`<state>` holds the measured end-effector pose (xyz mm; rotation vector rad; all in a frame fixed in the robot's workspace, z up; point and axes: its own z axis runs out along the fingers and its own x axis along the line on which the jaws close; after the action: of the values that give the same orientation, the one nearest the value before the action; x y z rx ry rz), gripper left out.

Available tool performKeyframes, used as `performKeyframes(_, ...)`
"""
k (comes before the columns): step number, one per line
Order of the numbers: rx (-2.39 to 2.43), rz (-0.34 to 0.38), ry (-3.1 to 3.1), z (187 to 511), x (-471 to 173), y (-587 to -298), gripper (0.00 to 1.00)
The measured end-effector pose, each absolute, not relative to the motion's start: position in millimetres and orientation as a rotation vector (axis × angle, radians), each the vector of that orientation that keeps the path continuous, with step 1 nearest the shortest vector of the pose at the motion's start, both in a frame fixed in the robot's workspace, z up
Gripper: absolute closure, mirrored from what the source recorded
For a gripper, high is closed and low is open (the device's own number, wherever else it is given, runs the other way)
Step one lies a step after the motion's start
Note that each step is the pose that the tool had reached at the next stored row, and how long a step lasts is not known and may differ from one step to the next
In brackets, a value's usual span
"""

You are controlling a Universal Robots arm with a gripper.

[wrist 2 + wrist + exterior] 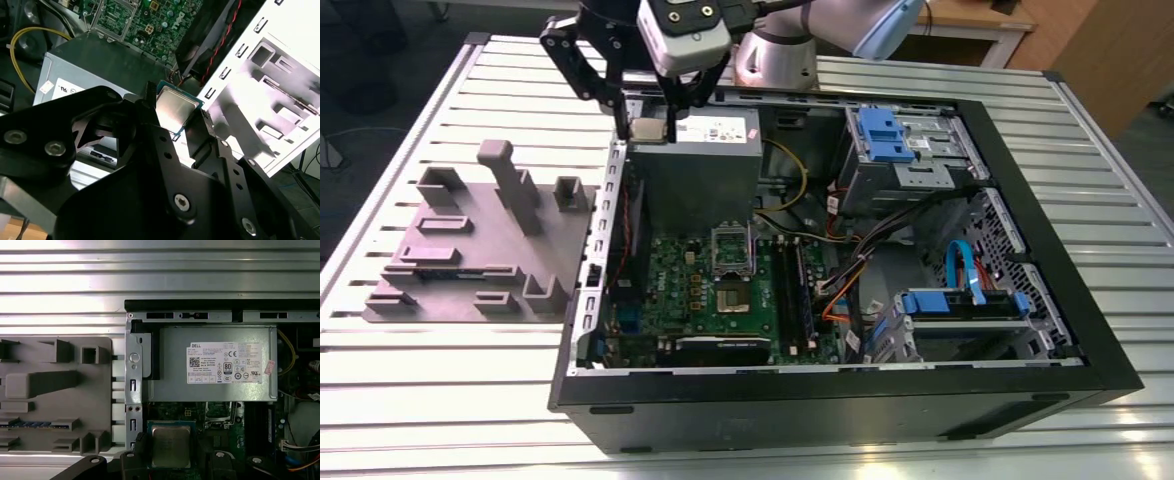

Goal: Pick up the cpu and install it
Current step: 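Pick up the cpu and move it towards the insertion slot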

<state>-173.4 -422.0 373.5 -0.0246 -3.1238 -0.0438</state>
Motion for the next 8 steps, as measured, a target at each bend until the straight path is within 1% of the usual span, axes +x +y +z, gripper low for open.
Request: performKeyframes(8, -0.025, -0.044, -3.124, 373.5, -165.6, -422.0, 0.53)
